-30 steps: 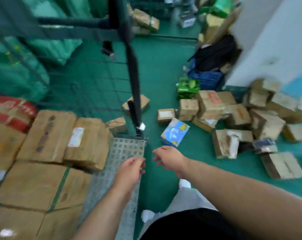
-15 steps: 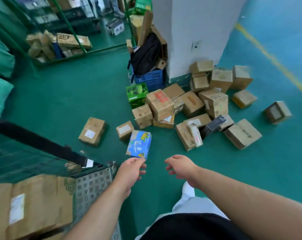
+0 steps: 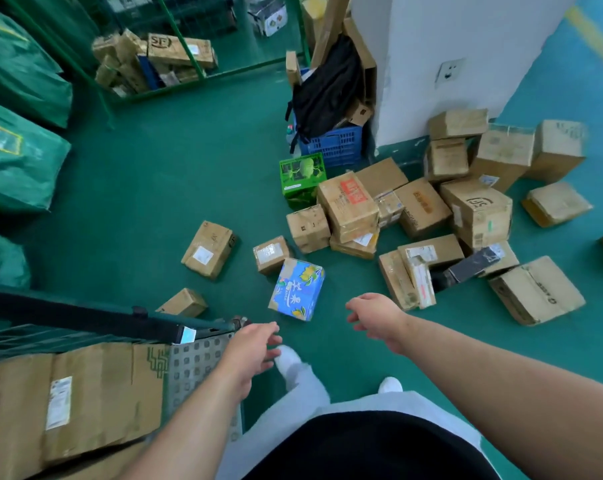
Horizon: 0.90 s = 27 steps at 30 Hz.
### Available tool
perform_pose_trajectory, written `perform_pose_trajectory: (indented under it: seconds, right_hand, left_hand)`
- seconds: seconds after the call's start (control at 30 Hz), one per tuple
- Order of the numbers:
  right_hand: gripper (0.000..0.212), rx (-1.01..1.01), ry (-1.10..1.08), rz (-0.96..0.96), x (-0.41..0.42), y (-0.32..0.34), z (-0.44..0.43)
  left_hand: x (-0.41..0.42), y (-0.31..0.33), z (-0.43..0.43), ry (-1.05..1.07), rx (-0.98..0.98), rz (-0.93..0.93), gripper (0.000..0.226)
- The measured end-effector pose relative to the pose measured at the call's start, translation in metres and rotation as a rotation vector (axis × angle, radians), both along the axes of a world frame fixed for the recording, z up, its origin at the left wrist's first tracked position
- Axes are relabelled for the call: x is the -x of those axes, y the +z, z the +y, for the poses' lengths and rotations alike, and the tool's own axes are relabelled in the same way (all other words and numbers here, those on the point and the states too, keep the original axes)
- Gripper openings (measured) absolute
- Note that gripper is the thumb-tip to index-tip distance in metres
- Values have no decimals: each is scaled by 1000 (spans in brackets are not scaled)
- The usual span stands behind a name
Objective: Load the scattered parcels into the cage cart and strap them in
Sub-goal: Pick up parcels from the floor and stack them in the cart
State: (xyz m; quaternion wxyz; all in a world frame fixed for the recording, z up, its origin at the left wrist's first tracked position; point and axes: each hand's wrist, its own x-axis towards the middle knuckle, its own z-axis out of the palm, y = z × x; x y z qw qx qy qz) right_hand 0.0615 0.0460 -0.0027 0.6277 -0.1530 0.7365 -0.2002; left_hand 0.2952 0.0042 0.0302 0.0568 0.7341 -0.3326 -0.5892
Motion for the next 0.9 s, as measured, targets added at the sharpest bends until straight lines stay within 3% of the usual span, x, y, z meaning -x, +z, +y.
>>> perform_pose_trajectory:
  seconds: [0.2, 0.47, 0.7, 0.9]
  right_hand:
    - [25, -44, 39, 24, -30, -13, -51]
    - [24, -78, 13, 147, -23, -5, -60]
    - [27, -210, -130, 211, 38, -24, -1]
    - [19, -265, -174, 157, 123, -81, 34]
  left_hand:
    - [-17, -24, -86, -76, -35, 4, 23]
    - [52, -46, -183, -444, -53, 31, 20]
    - [167, -70, -164, -721, -144, 37, 13]
    - [244, -126, -127, -753, -268, -64, 23]
